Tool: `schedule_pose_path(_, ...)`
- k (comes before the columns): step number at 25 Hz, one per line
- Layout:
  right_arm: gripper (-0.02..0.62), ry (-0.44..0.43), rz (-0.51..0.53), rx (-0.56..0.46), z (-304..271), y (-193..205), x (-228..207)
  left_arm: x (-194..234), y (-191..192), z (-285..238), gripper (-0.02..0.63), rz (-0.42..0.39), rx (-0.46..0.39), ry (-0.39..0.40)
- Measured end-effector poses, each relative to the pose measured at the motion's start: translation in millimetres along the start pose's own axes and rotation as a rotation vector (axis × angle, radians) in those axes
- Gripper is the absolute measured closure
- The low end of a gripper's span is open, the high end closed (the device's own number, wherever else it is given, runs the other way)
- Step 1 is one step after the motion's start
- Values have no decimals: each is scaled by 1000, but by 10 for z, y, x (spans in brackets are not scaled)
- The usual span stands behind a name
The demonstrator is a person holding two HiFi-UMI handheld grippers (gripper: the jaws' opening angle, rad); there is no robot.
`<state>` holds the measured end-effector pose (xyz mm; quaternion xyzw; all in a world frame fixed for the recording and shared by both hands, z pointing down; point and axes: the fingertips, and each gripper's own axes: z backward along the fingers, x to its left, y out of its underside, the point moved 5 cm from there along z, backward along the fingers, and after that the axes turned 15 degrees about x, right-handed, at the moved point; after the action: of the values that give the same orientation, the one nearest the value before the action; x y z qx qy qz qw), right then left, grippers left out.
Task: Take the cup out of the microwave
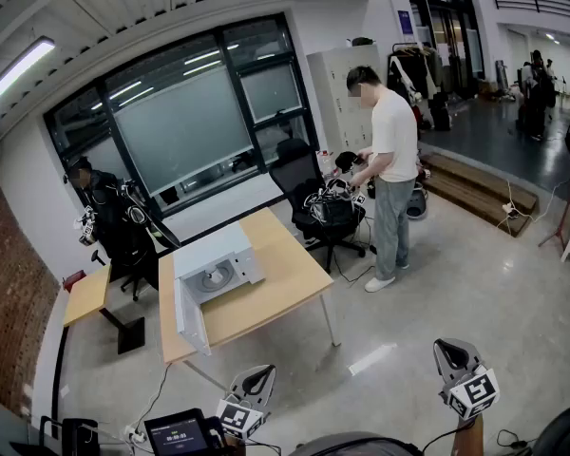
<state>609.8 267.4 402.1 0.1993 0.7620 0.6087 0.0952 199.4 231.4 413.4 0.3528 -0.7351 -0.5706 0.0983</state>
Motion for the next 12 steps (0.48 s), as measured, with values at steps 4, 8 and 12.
schedule_pose_path(4, 583, -2, 2, -1, -31, -14, 26, 32, -2, 19, 563, 0, 6, -3)
schedule_pose_path(8, 583, -10, 4, 0, -94, 8, 44, 58, 59, 14, 562, 4, 16, -8)
schedule_pose_path(12, 583, -13, 1, -1, -142, 13, 62, 81, 83, 10, 562, 7, 8, -10)
